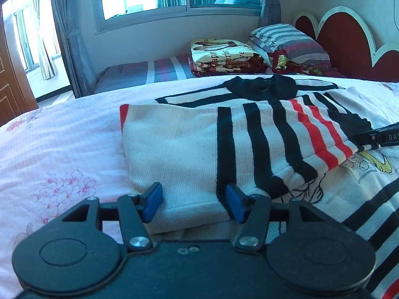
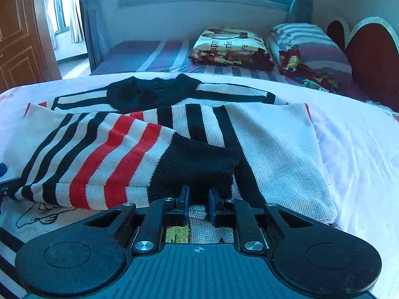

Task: Fold small clothes

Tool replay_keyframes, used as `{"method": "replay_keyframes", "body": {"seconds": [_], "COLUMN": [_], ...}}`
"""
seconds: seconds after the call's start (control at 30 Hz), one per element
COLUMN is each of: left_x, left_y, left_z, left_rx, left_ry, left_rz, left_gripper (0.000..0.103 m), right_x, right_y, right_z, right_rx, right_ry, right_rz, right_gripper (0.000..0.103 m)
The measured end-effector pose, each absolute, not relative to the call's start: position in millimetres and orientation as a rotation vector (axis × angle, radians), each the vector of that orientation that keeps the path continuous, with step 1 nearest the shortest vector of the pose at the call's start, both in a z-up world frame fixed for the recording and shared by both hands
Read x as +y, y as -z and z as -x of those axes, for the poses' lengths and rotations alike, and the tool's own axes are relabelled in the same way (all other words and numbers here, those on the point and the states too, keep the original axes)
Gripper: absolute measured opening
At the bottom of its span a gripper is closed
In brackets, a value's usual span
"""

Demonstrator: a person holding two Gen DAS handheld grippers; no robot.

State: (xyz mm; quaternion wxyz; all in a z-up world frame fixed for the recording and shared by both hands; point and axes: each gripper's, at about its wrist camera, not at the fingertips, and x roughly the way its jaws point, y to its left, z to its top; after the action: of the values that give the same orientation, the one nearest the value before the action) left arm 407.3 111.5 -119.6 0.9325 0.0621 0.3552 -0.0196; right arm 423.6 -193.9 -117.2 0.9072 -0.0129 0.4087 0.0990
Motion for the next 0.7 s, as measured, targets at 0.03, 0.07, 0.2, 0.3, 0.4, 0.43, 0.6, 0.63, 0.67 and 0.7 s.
{"method": "replay_keyframes", "body": {"seconds": [0.03,0.07,0.2,0.3,0.4,0.43,0.6,0.63,0.67,0.7], "left_x": [111,111,108,103,99,98,107,112,115,118], "left_y": [120,120,119,116,116,116,86,80,77,77], "left_z": [-407,-407,-408,-414,-415,-416,-396,-382,-371,-360], "left_rx": [0.727,0.727,0.739,0.765,0.777,0.779,0.722,0.688,0.686,0.7], "left_ry": [0.039,0.038,0.03,0.018,-0.001,-0.005,-0.026,-0.026,-0.033,-0.037], "left_rz": [-0.129,-0.131,-0.157,-0.173,-0.198,-0.207,-0.129,-0.104,-0.089,-0.083], "left_gripper": [0.056,0.057,0.057,0.058,0.058,0.059,0.068,0.081,0.083,0.079], "right_x": [-194,-194,-192,-191,-192,-192,-219,-231,-243,-256], "right_y": [117,118,117,116,117,117,91,86,82,78], "right_z": [-423,-422,-421,-422,-419,-419,-394,-385,-375,-363], "right_rx": [0.842,0.84,0.834,0.843,0.84,0.839,0.788,0.775,0.767,0.754], "right_ry": [-0.203,-0.203,-0.21,-0.225,-0.247,-0.252,-0.247,-0.256,-0.252,-0.253], "right_rz": [0.02,0.021,0.047,0.078,0.114,0.118,-0.002,-0.046,-0.084,-0.118], "right_gripper": [0.016,0.016,0.016,0.016,0.016,0.016,0.016,0.026,0.053,0.064]}}
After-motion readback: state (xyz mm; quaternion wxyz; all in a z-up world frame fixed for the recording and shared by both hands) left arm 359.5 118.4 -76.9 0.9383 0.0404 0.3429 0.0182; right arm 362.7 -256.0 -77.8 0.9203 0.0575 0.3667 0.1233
